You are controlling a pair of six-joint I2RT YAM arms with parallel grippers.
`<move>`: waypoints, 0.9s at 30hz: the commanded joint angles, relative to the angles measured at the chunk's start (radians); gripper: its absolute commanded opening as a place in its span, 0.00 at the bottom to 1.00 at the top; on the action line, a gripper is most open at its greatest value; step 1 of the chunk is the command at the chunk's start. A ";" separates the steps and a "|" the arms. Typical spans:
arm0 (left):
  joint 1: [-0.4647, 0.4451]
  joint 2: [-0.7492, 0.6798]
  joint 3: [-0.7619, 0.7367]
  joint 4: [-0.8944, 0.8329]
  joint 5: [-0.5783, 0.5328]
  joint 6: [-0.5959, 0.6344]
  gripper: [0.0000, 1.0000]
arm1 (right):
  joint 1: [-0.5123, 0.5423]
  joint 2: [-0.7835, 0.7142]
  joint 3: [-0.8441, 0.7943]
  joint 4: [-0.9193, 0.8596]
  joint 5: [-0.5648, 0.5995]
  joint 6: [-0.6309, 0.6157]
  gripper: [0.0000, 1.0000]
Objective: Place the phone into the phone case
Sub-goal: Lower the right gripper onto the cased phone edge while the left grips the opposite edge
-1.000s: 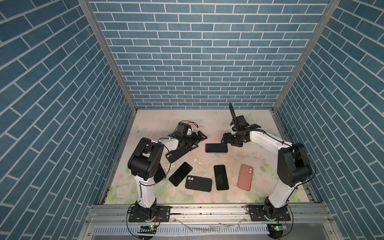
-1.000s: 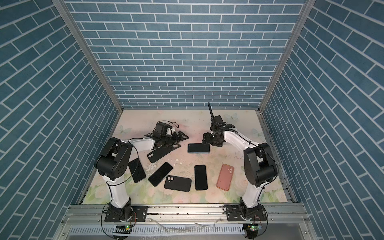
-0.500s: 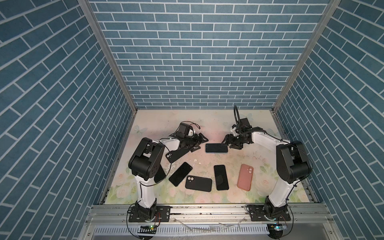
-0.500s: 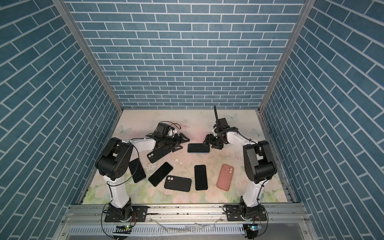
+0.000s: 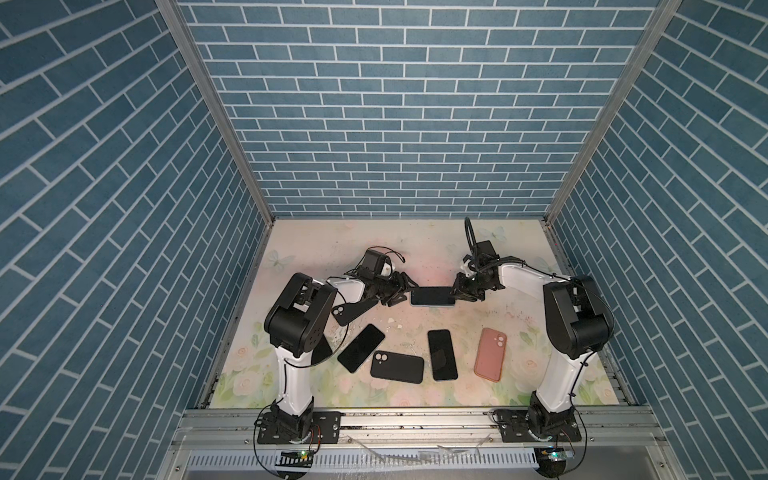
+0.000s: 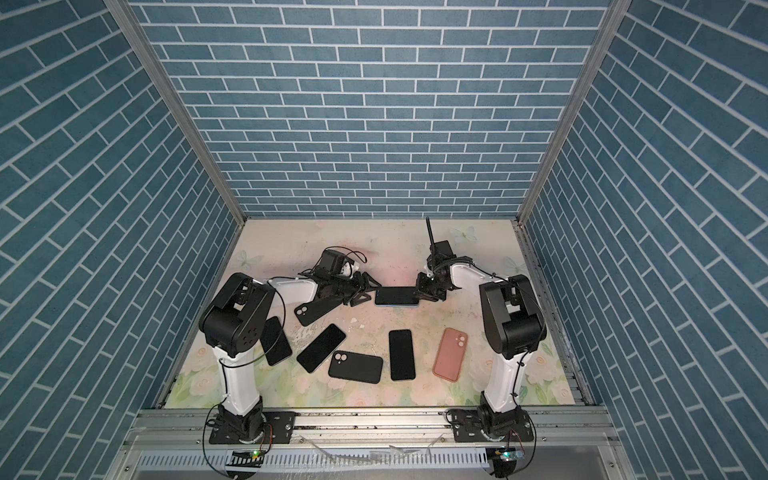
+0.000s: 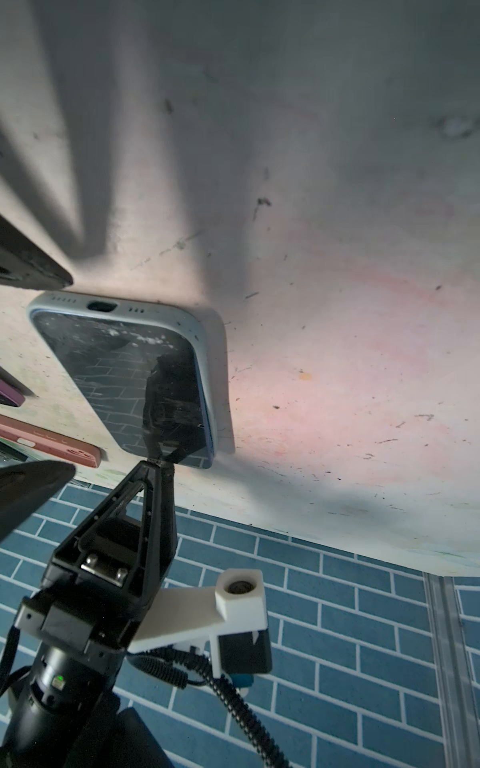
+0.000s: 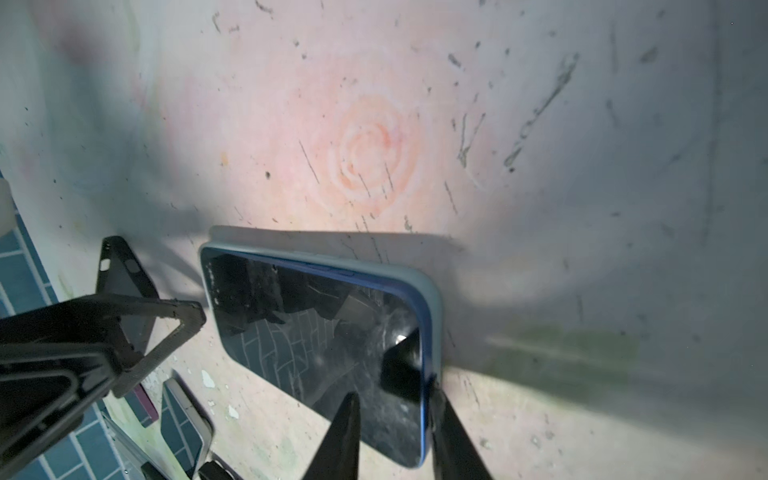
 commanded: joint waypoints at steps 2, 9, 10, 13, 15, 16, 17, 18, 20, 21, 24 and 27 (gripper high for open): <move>-0.013 0.031 0.004 0.039 -0.002 -0.010 0.62 | 0.024 0.026 0.001 0.001 -0.009 -0.003 0.21; -0.022 0.030 0.008 0.043 -0.001 -0.013 0.60 | 0.030 0.017 -0.008 -0.008 0.009 -0.003 0.21; -0.022 0.028 0.008 0.037 -0.003 -0.010 0.60 | 0.028 0.012 -0.008 -0.014 0.019 -0.004 0.23; -0.022 0.016 0.014 -0.001 -0.016 0.012 0.61 | 0.016 -0.011 -0.012 -0.026 0.038 -0.007 0.36; -0.022 0.007 0.022 -0.040 -0.030 0.038 0.62 | 0.000 -0.024 -0.019 -0.021 0.030 -0.009 0.45; -0.022 0.004 0.023 -0.053 -0.035 0.044 0.62 | -0.006 -0.025 -0.018 -0.019 0.022 -0.012 0.49; -0.022 0.001 0.025 -0.062 -0.038 0.051 0.62 | -0.008 -0.022 -0.019 -0.020 0.014 -0.019 0.52; -0.023 -0.001 0.027 -0.070 -0.042 0.057 0.61 | -0.009 -0.017 -0.018 -0.020 0.002 -0.026 0.54; -0.021 -0.007 0.031 -0.080 -0.046 0.063 0.61 | -0.009 0.000 -0.012 -0.021 -0.019 -0.034 0.56; -0.023 -0.011 0.034 -0.084 -0.049 0.064 0.62 | -0.010 0.008 -0.011 -0.017 -0.029 -0.035 0.57; -0.020 -0.035 0.041 -0.109 -0.074 0.089 0.62 | -0.009 0.024 -0.012 -0.008 -0.041 -0.034 0.58; -0.018 -0.057 0.072 -0.186 -0.117 0.150 0.64 | -0.009 0.030 -0.018 0.009 -0.050 -0.032 0.58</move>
